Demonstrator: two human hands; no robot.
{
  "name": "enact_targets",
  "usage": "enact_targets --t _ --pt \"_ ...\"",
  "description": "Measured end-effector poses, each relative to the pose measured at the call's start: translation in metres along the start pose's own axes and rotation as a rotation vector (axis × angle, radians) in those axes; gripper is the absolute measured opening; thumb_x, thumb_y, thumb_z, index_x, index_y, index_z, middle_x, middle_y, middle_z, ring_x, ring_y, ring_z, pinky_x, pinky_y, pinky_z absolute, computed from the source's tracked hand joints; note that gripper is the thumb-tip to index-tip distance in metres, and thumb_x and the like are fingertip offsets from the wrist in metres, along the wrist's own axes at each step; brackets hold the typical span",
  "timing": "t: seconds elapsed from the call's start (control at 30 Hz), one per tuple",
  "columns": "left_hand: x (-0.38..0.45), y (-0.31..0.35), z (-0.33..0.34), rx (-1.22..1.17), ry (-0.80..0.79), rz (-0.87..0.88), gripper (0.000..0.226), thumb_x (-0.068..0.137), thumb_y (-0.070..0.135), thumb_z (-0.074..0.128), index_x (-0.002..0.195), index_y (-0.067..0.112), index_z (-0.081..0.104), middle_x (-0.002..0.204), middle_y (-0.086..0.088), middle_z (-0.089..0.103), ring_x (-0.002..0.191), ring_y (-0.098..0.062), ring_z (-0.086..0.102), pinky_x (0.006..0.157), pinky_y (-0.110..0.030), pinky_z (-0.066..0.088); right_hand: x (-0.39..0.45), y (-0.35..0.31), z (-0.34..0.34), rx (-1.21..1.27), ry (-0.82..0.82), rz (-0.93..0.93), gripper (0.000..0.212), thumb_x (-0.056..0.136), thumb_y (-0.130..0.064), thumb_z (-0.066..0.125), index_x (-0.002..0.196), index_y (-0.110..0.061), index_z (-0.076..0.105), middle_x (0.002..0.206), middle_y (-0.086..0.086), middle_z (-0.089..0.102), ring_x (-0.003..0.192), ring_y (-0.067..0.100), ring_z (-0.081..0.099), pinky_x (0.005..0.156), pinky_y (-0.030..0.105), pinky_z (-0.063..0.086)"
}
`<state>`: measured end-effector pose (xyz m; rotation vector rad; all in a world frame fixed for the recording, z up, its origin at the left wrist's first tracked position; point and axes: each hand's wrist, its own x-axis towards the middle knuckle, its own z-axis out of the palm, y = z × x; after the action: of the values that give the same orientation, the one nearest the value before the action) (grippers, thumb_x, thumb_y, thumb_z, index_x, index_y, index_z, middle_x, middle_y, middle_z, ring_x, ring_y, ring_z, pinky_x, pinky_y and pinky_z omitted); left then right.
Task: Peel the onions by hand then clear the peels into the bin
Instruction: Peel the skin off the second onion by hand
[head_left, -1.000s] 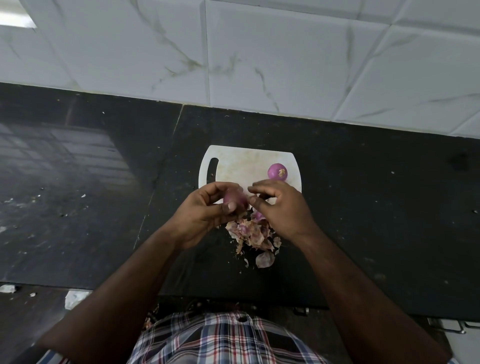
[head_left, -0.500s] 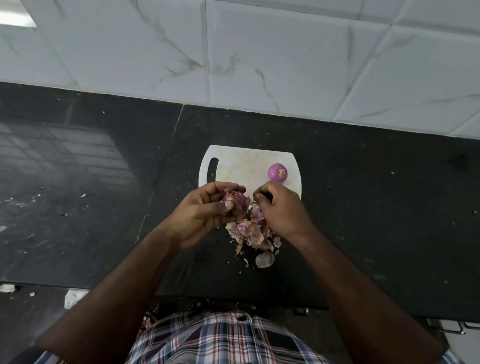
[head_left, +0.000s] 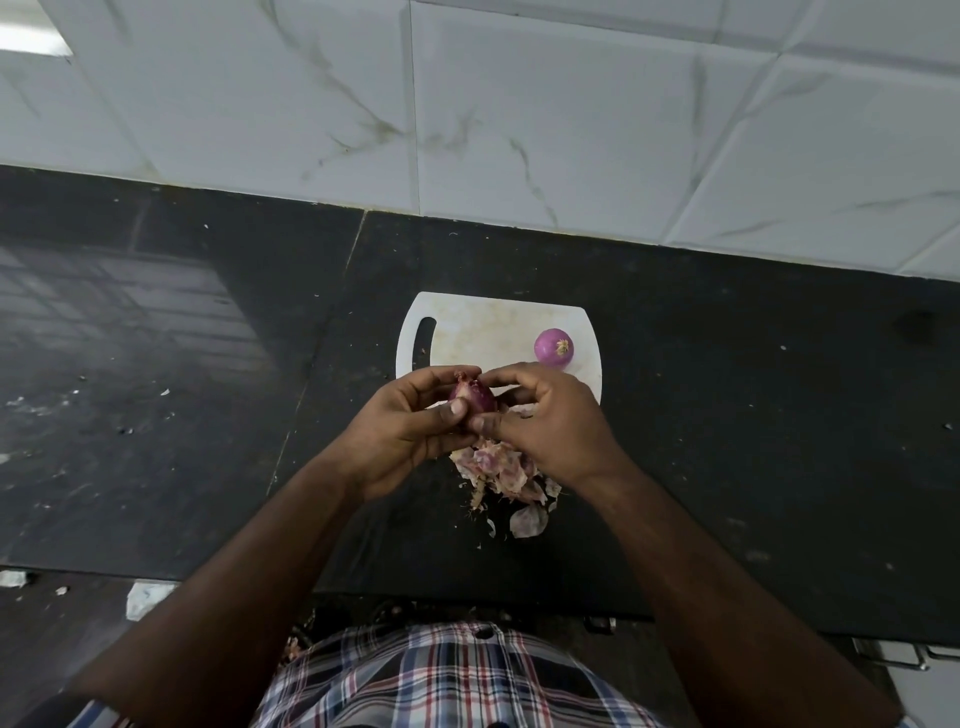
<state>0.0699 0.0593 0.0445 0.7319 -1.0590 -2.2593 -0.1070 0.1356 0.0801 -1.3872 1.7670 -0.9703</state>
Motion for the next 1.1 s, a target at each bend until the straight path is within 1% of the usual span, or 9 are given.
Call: enact_targets --t 0.2,0.3,0.43,0.6,0.73,0.83,0.93,1.0,1.1 --pt "0.001 0.001 0.001 0.047 0.053 0.026 0.037 0.081 0.004 0.068 0.117 0.01 0.069 0.113 -0.01 0.071 0.088 -0.023 0.073 0.072 -0.03 0.061 -0.001 0.003 0.009 0.013 0.082 -0.06 0.032 0.075 -0.02 0.086 0.104 -0.021 0.073 0.102 -0.009 0.071 0.094 0.004 0.068 0.082 0.029 0.059" --pt "0.001 0.0 -0.001 0.072 0.051 0.021 0.039 0.079 0.003 0.07 0.117 0.008 0.069 0.116 -0.01 0.071 0.091 -0.026 0.073 0.073 -0.031 0.061 0.001 0.003 0.005 -0.032 0.033 -0.049 0.03 0.074 -0.019 0.086 0.099 -0.021 0.069 0.101 -0.006 0.067 0.093 0.004 0.066 0.083 0.026 0.056" --pt "0.003 -0.004 0.001 0.085 0.04 0.022 0.041 0.077 0.002 0.071 0.118 0.006 0.068 0.119 -0.01 0.07 0.091 -0.026 0.074 0.075 -0.032 0.061 0.006 0.002 0.0 -0.092 -0.041 -0.058 0.03 0.073 -0.018 0.086 0.092 -0.024 0.063 0.1 -0.001 0.064 0.094 0.01 0.065 0.085 0.029 0.054" --pt "0.004 -0.004 0.003 0.118 0.045 0.031 0.043 0.076 0.001 0.071 0.119 0.003 0.067 0.12 -0.013 0.07 0.087 -0.025 0.074 0.076 -0.033 0.061 0.01 0.003 -0.002 -0.144 -0.092 -0.058 0.027 0.077 -0.021 0.084 0.088 -0.027 0.059 0.1 0.0 0.061 0.094 0.013 0.062 0.082 0.031 0.054" --pt "0.006 -0.005 0.007 0.113 0.099 0.056 0.039 0.078 0.007 0.071 0.117 0.006 0.068 0.117 -0.011 0.069 0.085 -0.023 0.073 0.072 -0.03 0.06 0.011 0.004 -0.001 -0.159 -0.084 -0.084 0.028 0.08 -0.014 0.08 0.077 -0.028 0.056 0.097 -0.001 0.057 0.09 0.01 0.06 0.079 0.025 0.05" --pt "0.009 -0.003 0.006 0.134 0.105 0.075 0.039 0.078 0.011 0.072 0.117 0.008 0.068 0.116 -0.008 0.069 0.087 -0.022 0.072 0.074 -0.031 0.06 0.01 0.003 -0.002 -0.085 -0.011 -0.116 0.027 0.078 -0.013 0.083 0.08 -0.026 0.06 0.095 -0.003 0.059 0.086 0.001 0.059 0.076 0.016 0.047" --pt "0.011 -0.003 0.006 0.146 0.109 0.079 0.044 0.077 0.012 0.074 0.12 0.006 0.066 0.118 -0.011 0.068 0.091 -0.023 0.071 0.075 -0.032 0.059 0.007 -0.001 -0.002 0.045 0.084 -0.104 0.025 0.077 -0.01 0.082 0.09 -0.019 0.063 0.092 -0.009 0.062 0.091 -0.001 0.059 0.073 0.016 0.053" --pt "0.01 -0.004 0.006 0.144 0.114 0.072 0.045 0.076 0.012 0.074 0.12 0.006 0.066 0.119 -0.013 0.068 0.092 -0.023 0.072 0.074 -0.032 0.059 0.004 -0.002 0.001 0.079 0.091 -0.114 0.023 0.079 -0.006 0.08 0.093 -0.014 0.063 0.088 -0.009 0.062 0.089 0.001 0.059 0.068 0.016 0.054" --pt "0.01 -0.006 0.006 0.158 0.127 0.07 0.043 0.072 0.015 0.077 0.115 0.011 0.069 0.12 -0.01 0.068 0.092 -0.024 0.072 0.075 -0.033 0.059 0.003 0.0 0.005 0.055 0.085 -0.127 0.021 0.081 -0.006 0.078 0.092 -0.013 0.062 0.086 -0.008 0.062 0.085 0.003 0.059 0.067 0.016 0.052"
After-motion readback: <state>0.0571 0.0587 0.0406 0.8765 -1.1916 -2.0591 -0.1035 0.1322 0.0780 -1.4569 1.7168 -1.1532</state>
